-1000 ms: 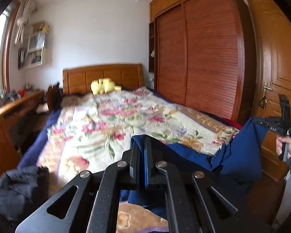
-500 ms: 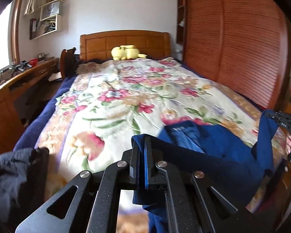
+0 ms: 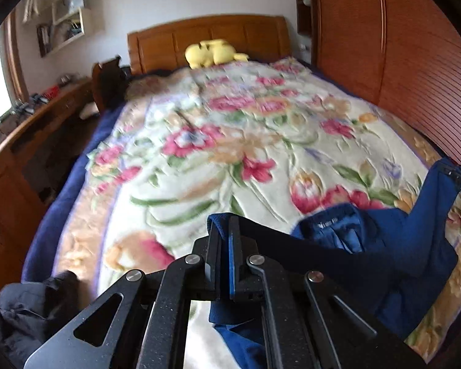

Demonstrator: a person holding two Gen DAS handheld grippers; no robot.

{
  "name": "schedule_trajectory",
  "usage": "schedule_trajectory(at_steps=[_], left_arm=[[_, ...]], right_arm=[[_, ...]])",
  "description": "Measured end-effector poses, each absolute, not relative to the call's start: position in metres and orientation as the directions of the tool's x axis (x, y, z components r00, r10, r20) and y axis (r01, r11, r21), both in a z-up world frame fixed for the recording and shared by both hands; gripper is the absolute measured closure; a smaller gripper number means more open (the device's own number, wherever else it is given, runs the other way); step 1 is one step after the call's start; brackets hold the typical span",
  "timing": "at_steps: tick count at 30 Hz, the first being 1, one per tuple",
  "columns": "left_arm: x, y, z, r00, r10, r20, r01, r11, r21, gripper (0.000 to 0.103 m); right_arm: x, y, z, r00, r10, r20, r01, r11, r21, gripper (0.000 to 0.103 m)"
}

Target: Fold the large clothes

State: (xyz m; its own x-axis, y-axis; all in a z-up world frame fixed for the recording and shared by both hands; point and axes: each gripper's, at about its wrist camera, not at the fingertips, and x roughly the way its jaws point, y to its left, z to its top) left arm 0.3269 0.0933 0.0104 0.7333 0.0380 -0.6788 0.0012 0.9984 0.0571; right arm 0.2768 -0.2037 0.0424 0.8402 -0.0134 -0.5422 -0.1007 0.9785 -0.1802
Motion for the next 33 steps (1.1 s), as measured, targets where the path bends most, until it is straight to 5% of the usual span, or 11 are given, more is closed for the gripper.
schedule_trajectory(at_steps=[2, 5, 7, 11, 33], left_arm=[[0.326, 0.085, 0.002, 0.723, 0.031, -0.690, 0.025, 0.997, 0.071, 0.100], [0.322, 0.076, -0.007, 0.693, 0.010, -0.721, 0.070, 0.994, 0.081, 0.092], [0.313, 0.069, -0.008, 0.692, 0.000, -0.722, 0.099, 0.991, 0.095, 0.081], [0.295, 0.065, -0.002, 0.702, -0.049, -0.711, 0.131, 0.989, 0.061, 0.071], [0.169, 0.069, -0.099, 0.596, -0.170, -0.785, 0.186, 0.980, -0.071, 0.069]], right_arm=[[0.273, -0.196, 0.033, 0.838, -0.021, -0.545, -0.105, 0.974, -0.199, 0.099], [0.270, -0.199, 0.027, 0.811, 0.023, -0.585, -0.139, 0.978, -0.154, 0.082], [0.267, -0.200, 0.026, 0.797, 0.041, -0.603, -0.162, 0.976, -0.148, 0.054], [0.248, -0.200, 0.032, 0.809, 0.064, -0.585, -0.207, 0.962, -0.180, 0.032], [0.192, -0.286, -0.067, 0.696, 0.148, -0.702, -0.234, 0.972, -0.028, 0.027]])
